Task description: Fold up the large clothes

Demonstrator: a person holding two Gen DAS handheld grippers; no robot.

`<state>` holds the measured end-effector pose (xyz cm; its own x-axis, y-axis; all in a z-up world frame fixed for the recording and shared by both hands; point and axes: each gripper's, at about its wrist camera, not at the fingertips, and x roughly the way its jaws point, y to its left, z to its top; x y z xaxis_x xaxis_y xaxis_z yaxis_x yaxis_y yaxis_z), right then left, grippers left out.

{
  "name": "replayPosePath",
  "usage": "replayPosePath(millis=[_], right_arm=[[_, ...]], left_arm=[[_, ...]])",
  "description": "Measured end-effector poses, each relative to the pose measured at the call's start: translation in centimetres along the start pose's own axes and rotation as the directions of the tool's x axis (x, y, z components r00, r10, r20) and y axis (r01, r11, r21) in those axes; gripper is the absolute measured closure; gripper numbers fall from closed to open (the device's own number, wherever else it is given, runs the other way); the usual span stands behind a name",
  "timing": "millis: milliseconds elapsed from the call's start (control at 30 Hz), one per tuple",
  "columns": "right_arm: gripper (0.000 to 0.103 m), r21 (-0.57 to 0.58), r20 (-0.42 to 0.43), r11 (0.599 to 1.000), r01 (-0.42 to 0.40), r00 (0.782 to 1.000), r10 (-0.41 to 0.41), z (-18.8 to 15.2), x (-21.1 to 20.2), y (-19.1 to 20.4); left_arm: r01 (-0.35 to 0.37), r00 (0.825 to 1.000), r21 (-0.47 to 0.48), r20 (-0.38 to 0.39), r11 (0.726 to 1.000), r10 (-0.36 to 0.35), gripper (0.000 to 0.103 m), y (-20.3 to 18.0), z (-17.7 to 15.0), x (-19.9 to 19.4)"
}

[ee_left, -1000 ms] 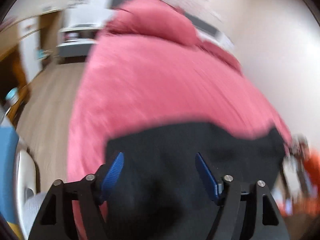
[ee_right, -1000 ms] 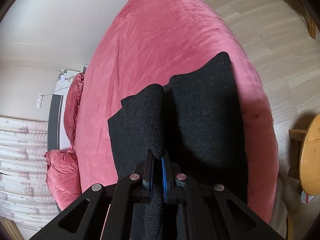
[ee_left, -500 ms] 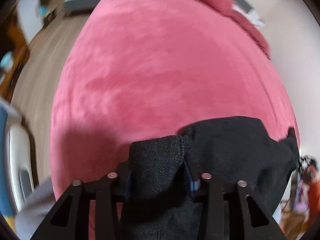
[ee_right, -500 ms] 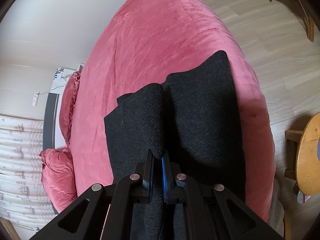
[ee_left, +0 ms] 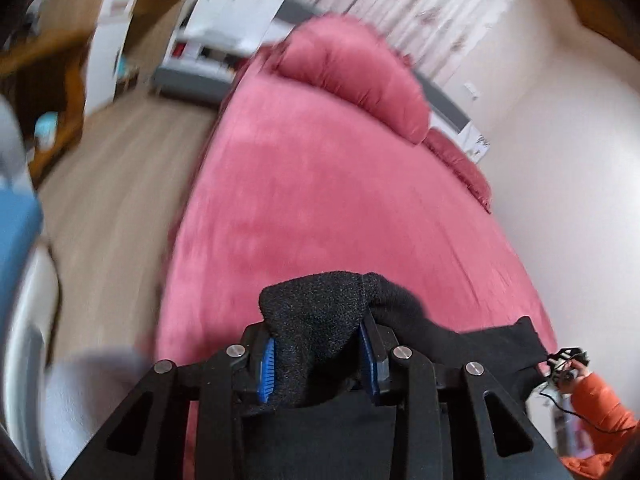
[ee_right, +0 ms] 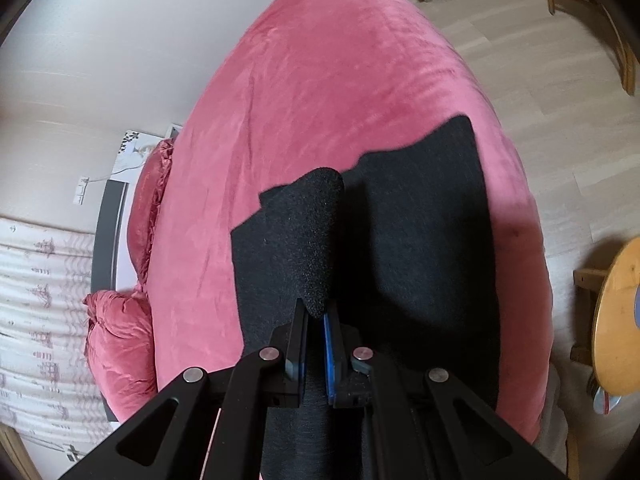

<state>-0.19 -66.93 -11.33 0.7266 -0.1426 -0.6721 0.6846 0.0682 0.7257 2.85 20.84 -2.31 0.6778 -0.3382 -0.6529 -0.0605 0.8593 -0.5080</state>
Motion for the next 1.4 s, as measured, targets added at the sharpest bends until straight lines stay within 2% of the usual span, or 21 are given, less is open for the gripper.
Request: replayPosePath(millis=[67,167,333,433,500,567,633,700,733,800,867,900,933,1000,1033,1100,1167,1200,1267,1333,1400], right_arm=[[0.097,-0.018,-0.029,1.0,0.025,0.999,-0.025,-0.4,0.4,0.5],[0.097,-0.048,-0.047,0.999,0.001,0.999,-0.003,-0.5,0.3,3.1],[0.097,-0.156,-0.039,0.986,-0.057,0.998,0.051,-0.3,0.1,12.4],[0.097,-0.241,-0.035,0.967,-0.087,0.996,0.081,-1.0,1.2,19.9],[0.098,-0.298,-0.02,0.95,-0.095,0.995,0.093,-1.9,2.6,24.5],[0.1,-0.363,0.041,0.921,-0.143,0.985,0.169,-2.9,3.8,29.3],[0.1,-0.447,0.095,0.883,-0.143,0.974,0.205,-4.1,5.0,33.1],[0.1,-0.527,0.11,0.844,-0.1,0.977,0.185,-6.2,7.4,36.3],[0.094,-0.545,0.097,0.834,-0.081,0.982,0.159,-7.1,8.9,36.9],[0.078,-0.596,-0.009,0.797,-0.098,0.993,0.115,-9.6,12.5,36.9],[0.072,-0.678,-0.105,0.729,-0.092,0.994,0.028,-11.9,15.4,36.0],[0.071,-0.735,-0.113,0.675,-0.063,0.993,-0.03,-13.4,16.3,35.0],[0.071,-0.797,-0.103,0.603,-0.035,0.992,-0.079,-14.9,16.7,33.8],[0.071,-0.875,-0.082,0.485,-0.008,0.988,-0.133,-17.0,16.5,31.5],[0.071,-0.892,-0.078,0.451,0.002,0.985,-0.157,-17.6,16.0,30.1],[0.071,-0.908,-0.117,0.418,-0.028,0.975,-0.189,-18.2,13.9,26.7],[0.071,-0.906,-0.116,0.423,-0.025,0.975,-0.191,-17.7,11.4,24.0],[0.07,-0.897,-0.119,0.441,-0.023,0.975,-0.19,-16.9,9.7,22.4],[0.069,-0.869,-0.1,0.495,0.001,0.979,-0.178,-14.7,7.1,20.0],[0.067,-0.821,-0.075,0.57,0.036,0.982,-0.171,-12.3,3.9,16.1],[0.067,-0.764,-0.065,0.642,0.064,0.982,-0.175,-9.5,1.3,12.1]], left_arm=[[0.001,1.0,0.0,0.014,1.0,-0.001,0.07,0.3,-0.5,0.2],[0.028,0.997,-0.004,0.065,1.0,-0.028,0.07,-0.6,1.5,0.7],[0.061,0.993,-0.053,0.102,0.997,-0.055,0.07,-0.6,7.1,3.7],[0.057,0.994,-0.114,0.094,0.992,-0.047,0.07,0.4,9.5,6.1],[0.044,0.995,-0.156,0.092,0.987,-0.03,0.07,1.5,10.6,7.8],[0.018,0.997,-0.208,0.071,0.978,-0.004,0.07,3.0,11.7,10.0],[-0.001,0.999,-0.239,0.045,0.971,0.013,0.07,4.2,12.0,11.9],[-0.048,0.998,-0.225,0.024,0.973,0.055,0.07,5.1,11.6,13.5],[-0.068,0.997,-0.223,0.008,0.972,0.071,0.069,5.6,11.2,14.2],[-0.094,0.996,-0.241,-0.032,0.966,0.089,0.064,6.9,10.5,15.3],[-0.092,0.995,-0.272,-0.055,0.958,0.08,0.057,8.4,9.7,15.9],[-0.092,0.995,-0.285,-0.065,0.954,0.076,0.053,8.9,9.4,15.8],[-0.087,0.995,-0.292,-0.065,0.953,0.071,0.051,9.2,9.2,15.7],[-0.075,0.997,-0.293,-0.049,0.953,0.063,0.038,9.4,8.8,14.7],[-0.081,0.997,-0.285,-0.041,0.955,0.073,0.035,9.4,8.6,14.1],[-0.115,0.993,-0.274,-0.01,0.955,0.117,0.03,9.4,7.8,12.2],[-0.137,0.99,-0.273,-0.015,0.952,0.138,0.027,9.4,6.7,11.1],[-0.132,0.991,-0.272,-0.034,0.953,0.128,0.027,9.4,6.0,10.6],[-0.111,0.992,-0.247,-0.086,0.963,0.092,0.027,8.4,3.8,9.8],[-0.095,0.988,-0.195,-0.136,0.976,0.069,0.027,7.1,2.0,9.5],[-0.082,0.974,-0.12,-0.221,0.989,0.054,0.027,5.3,-0.3,9.3]])
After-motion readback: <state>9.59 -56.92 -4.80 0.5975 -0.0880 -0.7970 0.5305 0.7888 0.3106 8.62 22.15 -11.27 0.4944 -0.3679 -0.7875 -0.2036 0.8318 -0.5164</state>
